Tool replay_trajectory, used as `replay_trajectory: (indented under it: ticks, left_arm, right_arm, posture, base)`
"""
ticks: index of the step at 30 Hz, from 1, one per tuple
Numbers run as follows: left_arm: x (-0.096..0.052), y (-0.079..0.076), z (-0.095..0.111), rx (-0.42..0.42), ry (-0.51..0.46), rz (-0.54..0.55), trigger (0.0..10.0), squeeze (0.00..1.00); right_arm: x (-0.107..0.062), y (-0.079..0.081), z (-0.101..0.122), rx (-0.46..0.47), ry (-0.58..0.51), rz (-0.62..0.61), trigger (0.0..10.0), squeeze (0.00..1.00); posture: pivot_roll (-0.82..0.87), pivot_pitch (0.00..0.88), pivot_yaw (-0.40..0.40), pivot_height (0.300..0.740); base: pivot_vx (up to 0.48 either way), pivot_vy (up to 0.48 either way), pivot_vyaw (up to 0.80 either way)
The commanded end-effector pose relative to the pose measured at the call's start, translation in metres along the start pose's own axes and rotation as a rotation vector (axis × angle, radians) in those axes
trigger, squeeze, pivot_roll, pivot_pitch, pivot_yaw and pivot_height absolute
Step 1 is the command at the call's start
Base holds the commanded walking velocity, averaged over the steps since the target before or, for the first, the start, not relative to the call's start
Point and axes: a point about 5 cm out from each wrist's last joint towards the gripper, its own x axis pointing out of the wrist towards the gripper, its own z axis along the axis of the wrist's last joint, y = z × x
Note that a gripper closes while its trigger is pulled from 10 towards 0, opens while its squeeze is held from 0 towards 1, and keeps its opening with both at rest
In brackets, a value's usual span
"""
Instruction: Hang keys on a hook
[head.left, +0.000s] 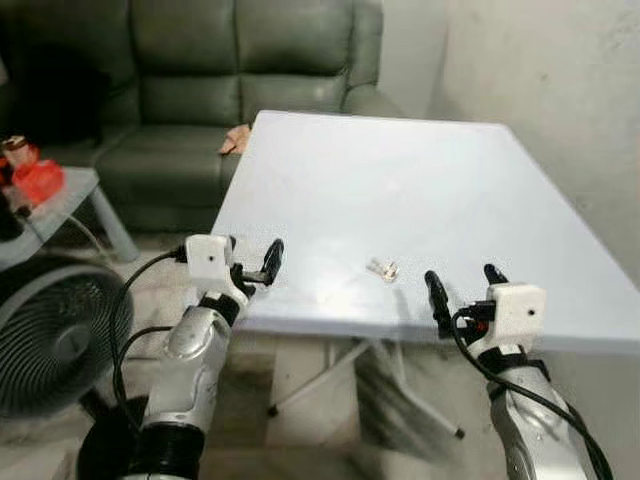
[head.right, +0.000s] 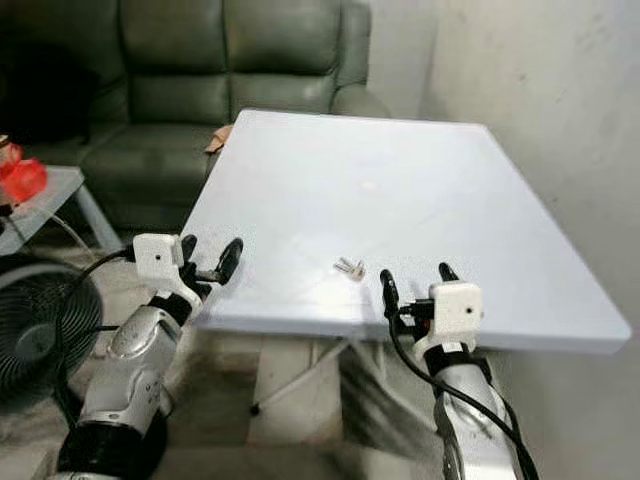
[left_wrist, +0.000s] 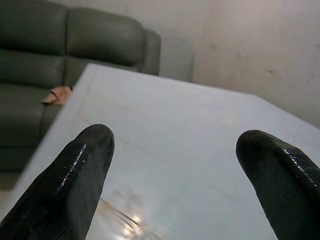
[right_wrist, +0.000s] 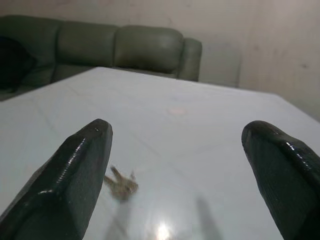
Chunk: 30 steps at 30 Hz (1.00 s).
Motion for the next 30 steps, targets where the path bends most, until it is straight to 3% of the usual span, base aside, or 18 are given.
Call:
replay_trajectory:
  ticks: [1, 8, 13, 17, 30]
  left_arm:
    - [-0.001, 0.006, 0.003, 0.011, -0.005, 0.018, 10.0, 0.0]
    - [-0.003, 0.001, 0.004, 0.049, -0.042, 0.031, 10.0, 0.0]
    - [-0.008, -0.004, 0.002, 0.077, -0.058, 0.002, 10.0, 0.0]
    - [-0.013, -0.004, -0.001, 0.053, -0.063, -0.021, 10.0, 0.0]
    - [-0.025, -0.018, -0.01, 0.089, -0.055, -0.105, 10.0, 0.0]
  right_arm:
    - [0.004, 0.006, 0.005, 0.004, -0.016, 0.028, 10.0, 0.0]
    - [0.004, 0.007, 0.005, -0.011, -0.007, 0.061, 10.0, 0.0]
    - [0.004, 0.012, 0.003, -0.05, 0.03, 0.15, 10.0, 0.0]
    - [0.004, 0.015, 0.002, -0.098, 0.057, 0.231, 10.0, 0.0]
    - [0.018, 0.032, 0.01, -0.078, 0.111, 0.353, 10.0, 0.0]
  posture:
    - [-0.01, 0.0, -0.014, 0.74]
    - [-0.01, 0.0, -0.025, 0.74]
    - [0.0, 0.0, -0.034, 0.74]
    - [0.0, 0.0, -0.04, 0.74]
    - [0.02, 0.0, -0.06, 0.74]
  base:
    - [0.398, 0.0, 0.0]
    - [0.103, 0.0, 0.0]
    - [0.0, 0.0, 0.0]
    - [0.0, 0.0, 0.0]
    - [0.0, 0.0, 0.0]
